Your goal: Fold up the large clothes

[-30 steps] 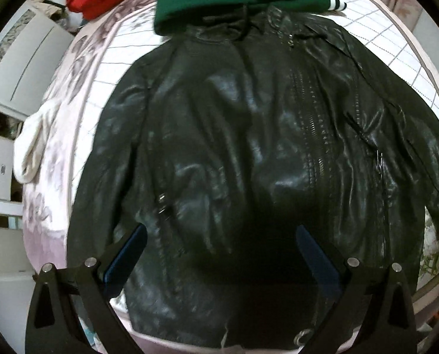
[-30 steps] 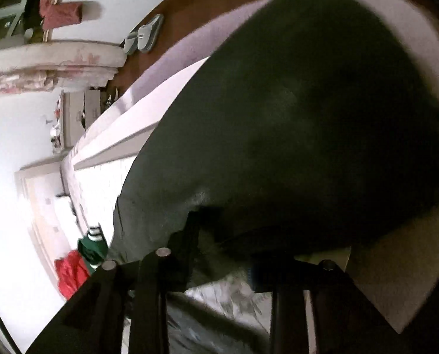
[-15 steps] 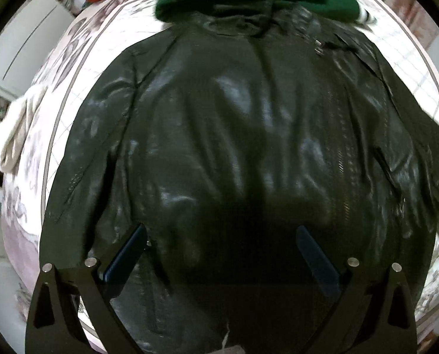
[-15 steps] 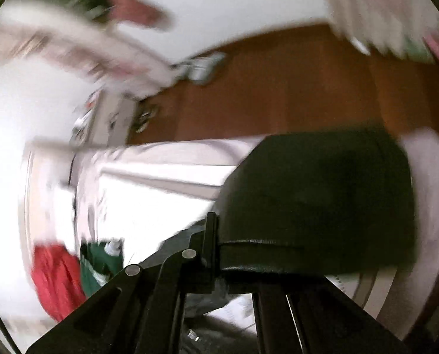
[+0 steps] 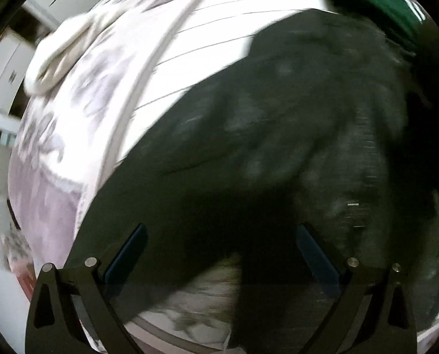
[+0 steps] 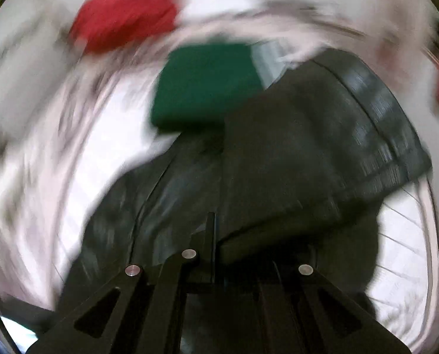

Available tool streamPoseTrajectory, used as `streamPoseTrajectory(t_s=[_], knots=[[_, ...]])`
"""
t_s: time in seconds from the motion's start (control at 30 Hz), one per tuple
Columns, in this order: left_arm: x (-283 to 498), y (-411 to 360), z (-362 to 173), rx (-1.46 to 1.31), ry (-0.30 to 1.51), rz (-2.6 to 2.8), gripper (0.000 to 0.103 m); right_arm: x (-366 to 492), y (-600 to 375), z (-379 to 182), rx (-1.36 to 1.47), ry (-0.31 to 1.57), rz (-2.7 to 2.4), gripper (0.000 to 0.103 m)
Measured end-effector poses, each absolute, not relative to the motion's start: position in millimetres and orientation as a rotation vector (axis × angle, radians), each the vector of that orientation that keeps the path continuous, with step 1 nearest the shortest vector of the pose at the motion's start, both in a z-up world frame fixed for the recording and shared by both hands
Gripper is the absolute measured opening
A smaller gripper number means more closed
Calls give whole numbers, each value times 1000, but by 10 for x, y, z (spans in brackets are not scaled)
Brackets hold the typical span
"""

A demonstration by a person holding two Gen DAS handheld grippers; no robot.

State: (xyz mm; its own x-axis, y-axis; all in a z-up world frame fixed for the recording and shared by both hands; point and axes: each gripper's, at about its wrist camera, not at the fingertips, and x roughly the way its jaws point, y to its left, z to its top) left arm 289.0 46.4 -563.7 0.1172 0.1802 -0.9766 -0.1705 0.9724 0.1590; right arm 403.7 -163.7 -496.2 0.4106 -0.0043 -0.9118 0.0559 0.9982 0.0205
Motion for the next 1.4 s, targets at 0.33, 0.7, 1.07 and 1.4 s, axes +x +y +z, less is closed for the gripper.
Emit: streamPoseTrajectory(t_s=[0.33,0.7,1.07,1.4], knots=[[2216,1125,-5600,-204,1470,380,103,3946,-857,-5798,59,1437,222,64],[920,1832,-5901,-1147,1344,517,101,2858,-2019,-5771,221,1619,205,67],[533,2361,-6078,-1381,918,882,19,2654,-1891,-6094,231,1620,194,67],[442,2827,-6324,-1418,726,792,19,2521,-1249,-6120,214,1610,234,67]])
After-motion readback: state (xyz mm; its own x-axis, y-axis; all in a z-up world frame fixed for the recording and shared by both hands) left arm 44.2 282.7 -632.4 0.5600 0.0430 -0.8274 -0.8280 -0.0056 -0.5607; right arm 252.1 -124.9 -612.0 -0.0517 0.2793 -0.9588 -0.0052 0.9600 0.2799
